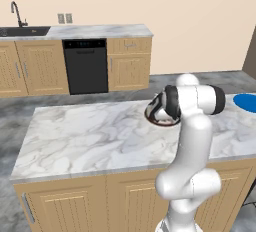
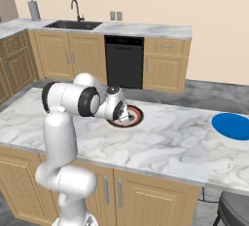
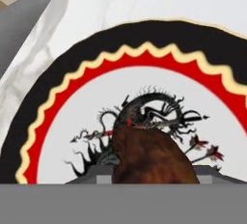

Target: Take the chicken drumsticks from the pan and place one on each plate on the dining counter.

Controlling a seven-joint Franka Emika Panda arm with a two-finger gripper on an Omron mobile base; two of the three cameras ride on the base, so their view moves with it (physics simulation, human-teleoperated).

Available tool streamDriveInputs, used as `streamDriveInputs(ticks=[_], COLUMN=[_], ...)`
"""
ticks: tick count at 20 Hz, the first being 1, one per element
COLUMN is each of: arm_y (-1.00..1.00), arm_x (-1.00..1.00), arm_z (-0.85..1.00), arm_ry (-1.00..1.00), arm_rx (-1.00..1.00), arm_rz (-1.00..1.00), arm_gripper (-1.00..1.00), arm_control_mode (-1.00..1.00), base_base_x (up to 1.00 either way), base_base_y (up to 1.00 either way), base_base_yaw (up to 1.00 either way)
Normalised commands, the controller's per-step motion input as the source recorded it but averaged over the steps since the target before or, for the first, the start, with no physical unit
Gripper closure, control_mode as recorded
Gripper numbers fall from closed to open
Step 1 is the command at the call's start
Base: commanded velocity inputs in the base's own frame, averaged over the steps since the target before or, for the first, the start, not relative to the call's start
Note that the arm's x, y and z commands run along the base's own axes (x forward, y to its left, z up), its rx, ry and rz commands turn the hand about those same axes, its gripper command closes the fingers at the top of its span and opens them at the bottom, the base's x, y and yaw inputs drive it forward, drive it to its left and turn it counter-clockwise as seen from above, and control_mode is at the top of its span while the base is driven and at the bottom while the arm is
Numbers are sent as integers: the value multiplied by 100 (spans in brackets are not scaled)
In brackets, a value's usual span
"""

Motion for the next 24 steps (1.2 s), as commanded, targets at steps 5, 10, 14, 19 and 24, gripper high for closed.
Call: streamDriveInputs(ticks=[5, 10, 14, 19, 24], arm_y=[-9, -4, -2, -15, -4], arm_x=[17, -8, -7, -76, -100], arm_z=[-8, 30, 57, 94, 100], arm_ry=[-4, -16, -13, -27, -35], arm_rx=[1, 1, 0, 1, 0], arm_rz=[0, 3, 11, 15, 23], arm_gripper=[-100, -100, -100, -100, -100], arm_control_mode=[-100, -100, -100, -100, -100], base_base_x=[0, 0, 0, 0, 0], base_base_y=[0, 0, 0, 0, 0], base_base_yaw=[0, 0, 0, 0, 0])
